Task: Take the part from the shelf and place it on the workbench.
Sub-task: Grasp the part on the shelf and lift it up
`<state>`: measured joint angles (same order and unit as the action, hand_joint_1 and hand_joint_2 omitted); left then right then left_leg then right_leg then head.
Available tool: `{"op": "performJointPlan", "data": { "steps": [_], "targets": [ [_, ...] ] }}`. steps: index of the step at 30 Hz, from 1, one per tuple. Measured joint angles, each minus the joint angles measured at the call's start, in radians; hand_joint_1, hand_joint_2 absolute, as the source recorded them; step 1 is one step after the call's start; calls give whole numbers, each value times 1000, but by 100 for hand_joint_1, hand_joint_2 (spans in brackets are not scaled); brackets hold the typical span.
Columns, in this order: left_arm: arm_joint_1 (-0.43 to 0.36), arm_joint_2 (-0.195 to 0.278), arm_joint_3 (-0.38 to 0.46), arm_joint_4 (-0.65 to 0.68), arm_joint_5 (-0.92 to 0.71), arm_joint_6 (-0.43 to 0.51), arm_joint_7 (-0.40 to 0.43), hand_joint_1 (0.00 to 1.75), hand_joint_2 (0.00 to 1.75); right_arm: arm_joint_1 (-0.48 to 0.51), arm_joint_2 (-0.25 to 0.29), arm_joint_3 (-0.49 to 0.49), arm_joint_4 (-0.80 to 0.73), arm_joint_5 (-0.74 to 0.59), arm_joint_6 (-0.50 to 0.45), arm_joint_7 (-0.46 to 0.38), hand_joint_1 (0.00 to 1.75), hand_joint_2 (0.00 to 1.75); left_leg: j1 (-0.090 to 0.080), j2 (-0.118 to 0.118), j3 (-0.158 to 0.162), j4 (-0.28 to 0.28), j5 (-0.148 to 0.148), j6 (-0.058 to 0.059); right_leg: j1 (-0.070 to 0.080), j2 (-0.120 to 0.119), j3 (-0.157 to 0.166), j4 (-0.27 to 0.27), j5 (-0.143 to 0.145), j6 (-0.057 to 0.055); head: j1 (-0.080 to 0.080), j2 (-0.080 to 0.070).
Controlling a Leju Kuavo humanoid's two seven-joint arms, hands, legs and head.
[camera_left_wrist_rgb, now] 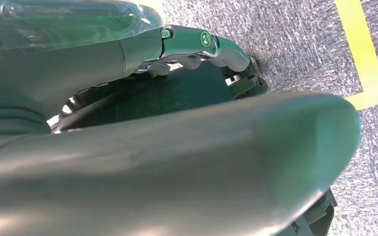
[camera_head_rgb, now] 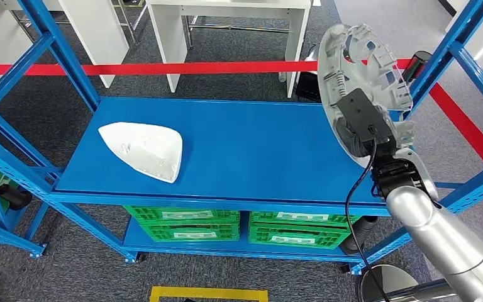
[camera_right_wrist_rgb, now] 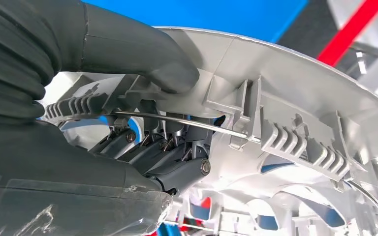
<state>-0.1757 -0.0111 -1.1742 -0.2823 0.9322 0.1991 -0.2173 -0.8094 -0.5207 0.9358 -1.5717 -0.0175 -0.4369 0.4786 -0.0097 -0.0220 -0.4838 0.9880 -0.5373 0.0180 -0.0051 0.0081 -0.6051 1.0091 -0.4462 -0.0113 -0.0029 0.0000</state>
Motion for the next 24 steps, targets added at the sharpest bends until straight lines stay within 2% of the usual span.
{"op": "performJointPlan", "data": {
  "steps": [5,11,15,24],
  "targets": [
    [1,0,0,0,2,0,-5,0,0,-2,-3,-3,-37,-21,-6,-24,175,175,0,0,0,0,0,0,0,0,0,0,0,0,0,0],
    [1,0,0,0,5,-1,-8,0,0,-5,-3,-11,-113,-93,-18,-91,175,175,0,0,0,-1,0,0,0,0,0,0,0,0,0,0],
    [2,0,0,0,6,-2,-14,0,175,-5,-3,-14,-181,-141,-26,-151,175,175,0,0,0,-1,0,0,0,0,-1,0,0,0,0,0],
    [4,2,0,0,8,-6,-23,0,175,0,-10,-27,-356,-255,-25,-289,175,175,0,0,0,-1,0,0,0,0,-1,0,0,0,0,0]
  ]
}}
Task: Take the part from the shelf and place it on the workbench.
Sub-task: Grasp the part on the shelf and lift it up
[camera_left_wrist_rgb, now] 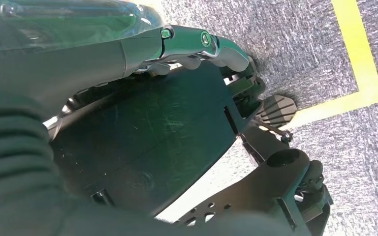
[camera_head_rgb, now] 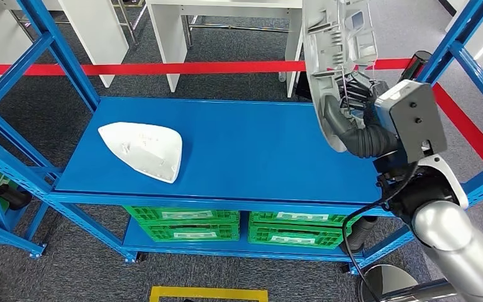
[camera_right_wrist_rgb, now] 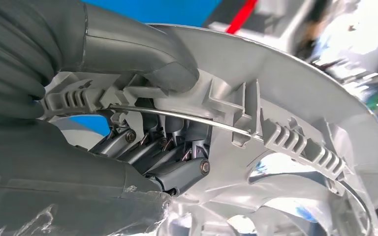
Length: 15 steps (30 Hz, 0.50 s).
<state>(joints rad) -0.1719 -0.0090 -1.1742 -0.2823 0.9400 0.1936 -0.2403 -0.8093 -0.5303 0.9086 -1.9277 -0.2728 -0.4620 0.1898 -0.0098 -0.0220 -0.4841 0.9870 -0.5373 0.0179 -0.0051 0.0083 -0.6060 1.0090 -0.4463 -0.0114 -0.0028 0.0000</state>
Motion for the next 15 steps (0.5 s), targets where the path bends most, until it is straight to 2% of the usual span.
{"op": "performJointPlan", "data": {
  "steps": [15],
  "targets": [
    [2,7,0,0,5,-13,-18,0,175,72,-3,2,-209,-30,47,-161,175,175,0,0,0,0,0,0,0,0,0,0,0,0,0,0]
  ]
}}
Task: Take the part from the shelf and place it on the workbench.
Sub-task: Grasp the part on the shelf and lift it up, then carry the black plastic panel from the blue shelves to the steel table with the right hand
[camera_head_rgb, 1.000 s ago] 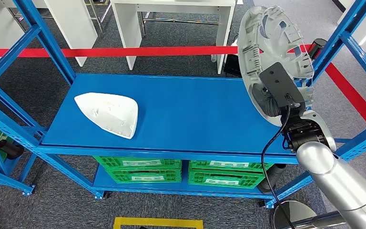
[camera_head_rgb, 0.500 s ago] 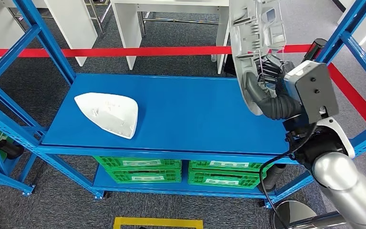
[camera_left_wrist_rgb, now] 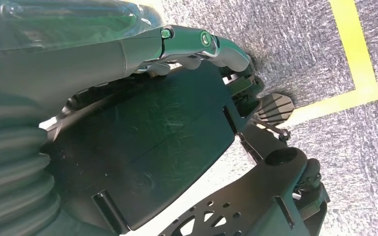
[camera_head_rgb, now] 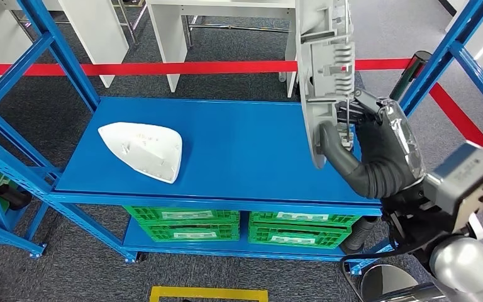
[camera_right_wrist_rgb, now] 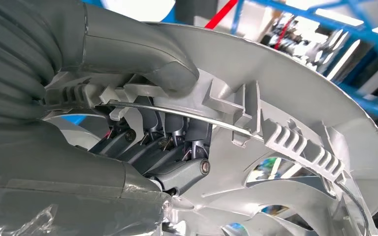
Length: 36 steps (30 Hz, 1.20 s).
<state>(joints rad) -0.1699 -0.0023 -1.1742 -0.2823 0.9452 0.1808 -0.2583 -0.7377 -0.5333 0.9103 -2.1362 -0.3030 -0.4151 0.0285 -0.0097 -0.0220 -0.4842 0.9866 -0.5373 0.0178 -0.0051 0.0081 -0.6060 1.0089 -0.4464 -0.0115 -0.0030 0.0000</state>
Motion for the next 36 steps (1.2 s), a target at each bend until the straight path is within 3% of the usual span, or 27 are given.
{"op": "performJointPlan", "data": {
  "steps": [23,36],
  "targets": [
    [4,1,0,0,7,1,-13,0,175,175,10,12,-154,77,81,-163,175,175,0,0,-1,-1,0,0,0,0,0,0,0,0,0,0],
    [4,2,0,0,12,2,-16,0,175,205,42,51,-178,148,140,-182,175,175,0,0,-1,-1,0,0,0,0,0,0,0,0,0,0]
  ]
}}
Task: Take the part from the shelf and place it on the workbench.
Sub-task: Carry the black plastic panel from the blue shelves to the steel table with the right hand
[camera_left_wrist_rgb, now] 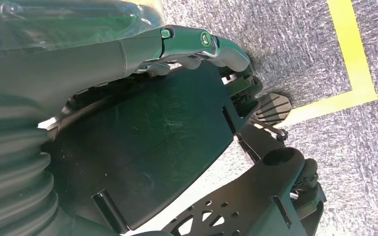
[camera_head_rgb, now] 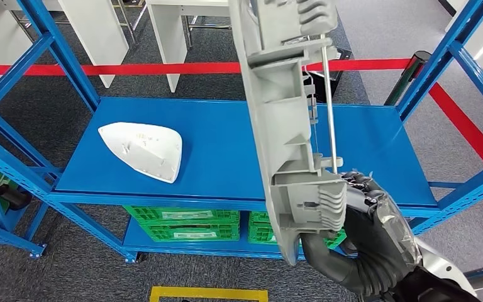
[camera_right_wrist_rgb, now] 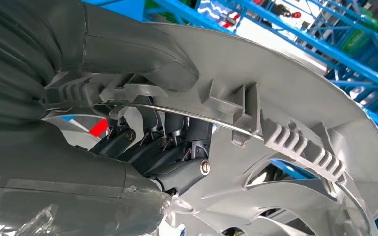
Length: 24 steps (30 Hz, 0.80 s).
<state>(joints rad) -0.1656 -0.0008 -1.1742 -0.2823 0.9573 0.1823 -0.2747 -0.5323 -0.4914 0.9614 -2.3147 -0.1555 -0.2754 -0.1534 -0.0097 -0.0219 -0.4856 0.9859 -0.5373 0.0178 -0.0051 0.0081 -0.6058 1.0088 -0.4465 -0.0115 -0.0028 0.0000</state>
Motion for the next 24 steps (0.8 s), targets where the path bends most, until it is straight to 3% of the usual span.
{"op": "performJointPlan", "data": {
  "steps": [24],
  "targets": [
    [0,5,0,0,35,-20,6,0,175,9,13,32,-11,11,28,-4,175,175,0,0,0,0,0,0,0,0,0,0,0,0,0,0]
  ]
}}
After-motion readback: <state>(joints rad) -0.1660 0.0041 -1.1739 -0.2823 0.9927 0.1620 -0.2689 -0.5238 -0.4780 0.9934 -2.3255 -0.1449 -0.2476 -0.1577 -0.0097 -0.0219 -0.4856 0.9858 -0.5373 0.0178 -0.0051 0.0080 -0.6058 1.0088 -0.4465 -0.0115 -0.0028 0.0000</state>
